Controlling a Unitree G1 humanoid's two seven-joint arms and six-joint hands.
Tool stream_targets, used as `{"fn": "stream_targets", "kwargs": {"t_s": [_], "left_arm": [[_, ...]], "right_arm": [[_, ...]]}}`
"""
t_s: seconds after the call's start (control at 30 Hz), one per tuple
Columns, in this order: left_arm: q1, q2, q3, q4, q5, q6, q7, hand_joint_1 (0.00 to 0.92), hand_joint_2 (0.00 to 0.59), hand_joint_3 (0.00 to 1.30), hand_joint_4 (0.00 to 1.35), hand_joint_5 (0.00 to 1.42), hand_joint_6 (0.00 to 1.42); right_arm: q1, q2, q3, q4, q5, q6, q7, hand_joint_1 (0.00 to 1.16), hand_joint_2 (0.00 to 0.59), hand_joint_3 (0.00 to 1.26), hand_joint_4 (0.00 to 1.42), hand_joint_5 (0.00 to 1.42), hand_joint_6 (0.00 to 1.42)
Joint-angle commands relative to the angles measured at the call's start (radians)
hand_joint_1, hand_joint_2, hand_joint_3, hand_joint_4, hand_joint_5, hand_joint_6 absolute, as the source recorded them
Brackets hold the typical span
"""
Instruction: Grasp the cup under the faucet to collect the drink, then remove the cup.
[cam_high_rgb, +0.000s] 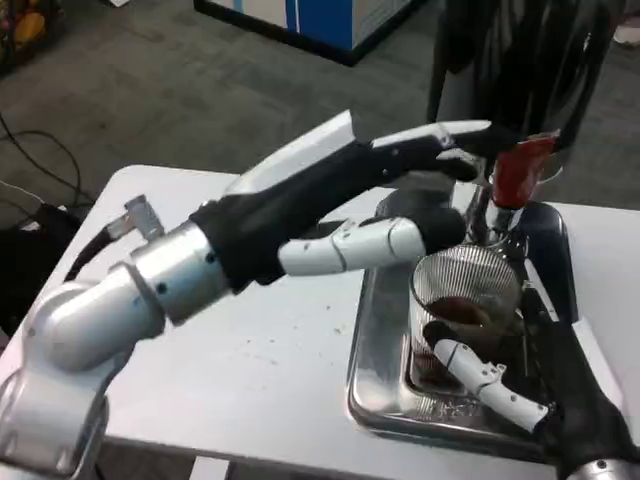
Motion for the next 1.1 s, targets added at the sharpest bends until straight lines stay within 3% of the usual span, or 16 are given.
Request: {"fn": "stream_targets", "kwargs": {"t_s": [0.03, 0.47, 1.1], "left_arm": [[0.066, 0.036, 0.034, -0.06, -0.018, 0.031, 0.008, 0.0, 0.145, 0.18, 0.11, 0.2, 0.15], [0.233, 0.089, 0.11, -0.157, -0.031, 0.07, 0.025, 0.0, 0.14, 0.18, 0.12, 0.21, 0.15], [0.47, 0.102, 0.176, -0.187, -0.029, 0.067, 0.102, 0.0, 0.142, 0.19, 0.12, 0.21, 0.16]], "right_arm": [[-0.009, 0.009, 0.008, 0.007, -0.009, 0.016, -0.01, 0.6, 0.218, 0.0, 0.0, 0.0, 0.0], [-0.011, 0.036, 0.032, 0.03, -0.032, 0.019, -0.036, 0.6, 0.219, 0.0, 0.0, 0.0, 0.0], [-0.052, 0.078, 0.044, 0.087, -0.056, 0.037, -0.099, 0.61, 0.209, 0.0, 0.0, 0.05, 0.0]]}}
